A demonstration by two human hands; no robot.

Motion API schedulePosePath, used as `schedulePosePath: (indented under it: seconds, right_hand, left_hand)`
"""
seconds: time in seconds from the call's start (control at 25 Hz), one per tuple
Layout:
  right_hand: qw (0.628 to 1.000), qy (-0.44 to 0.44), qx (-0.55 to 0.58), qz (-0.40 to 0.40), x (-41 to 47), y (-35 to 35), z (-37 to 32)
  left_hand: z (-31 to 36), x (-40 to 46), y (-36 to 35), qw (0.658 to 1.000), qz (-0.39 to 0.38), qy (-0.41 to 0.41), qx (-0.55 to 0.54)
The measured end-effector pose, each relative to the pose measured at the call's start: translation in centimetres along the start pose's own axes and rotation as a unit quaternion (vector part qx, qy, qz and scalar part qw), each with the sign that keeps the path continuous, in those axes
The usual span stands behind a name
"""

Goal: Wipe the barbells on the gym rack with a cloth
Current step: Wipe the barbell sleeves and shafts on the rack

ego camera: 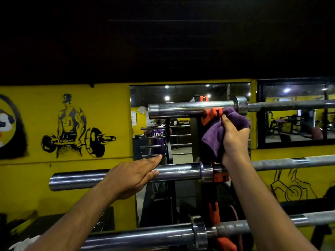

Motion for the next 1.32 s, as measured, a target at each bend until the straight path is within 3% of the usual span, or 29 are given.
schedulePosePath:
  seconds: [0.12,0.28,0.56,0.64,0.76,0.88,1.0,1.2,1.32]
  right_hand:
    - [0.998,0.001,-0.049,-0.047,0.1,-0.6,-0.7]
    - [0.986,0.101,-0.120,-0.058,-0.6,1.3,-2.0]
    - [0.992,0.109,-0.025,-0.057,-3.0,5.7,-1.7]
    - [0.989,0.128,-0.060,-0.048,-6.2,7.1,-2.1]
    - [0.978,0.153,-0.129,-0.062,-12.0,9.1,-3.1]
    - [0.955,0.167,-0.232,-0.081,-18.2,10.0,-3.2]
    - [0.953,0.095,-0.281,-0.055,-23.6,12.7,-1.7]
    - [0.923,0.034,-0.379,-0.052,-33.1,17.2,-0.8]
    - [0.897,0.019,-0.436,0.067,-37.9,23.1,-1.6]
  left_hand:
    - [0.0,0.2,0.0,1.000,-0.009,0.001,0.013]
    - [-0.4,0.3,-0.3,1.000,-0.015,0.003,0.023]
    - [-0.5,0.7,-0.4,0.999,-0.053,0.009,-0.006]
    - [0.0,0.4,0.3,0.999,-0.026,-0.004,-0.047]
    - [3.8,0.0,2.8,0.981,0.109,-0.045,-0.151]
    - [10.9,-0.8,3.1,0.913,0.174,-0.083,-0.361]
    - [17.0,-2.5,-0.5,0.810,0.096,-0.050,-0.576]
    - [25.8,-8.8,-5.6,0.678,0.007,-0.063,-0.732]
    - [30.2,-12.4,-7.3,0.632,0.014,-0.033,-0.774]
Point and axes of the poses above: each hand's wrist, its own x-axis towards the middle knuckle, its own y-axis out of the back of the hand, z = x × y, the point moved 8 cm from there along x, towards the middle knuckle, and after that the axes turned 9 degrees about -y, right-handed, at the moved point
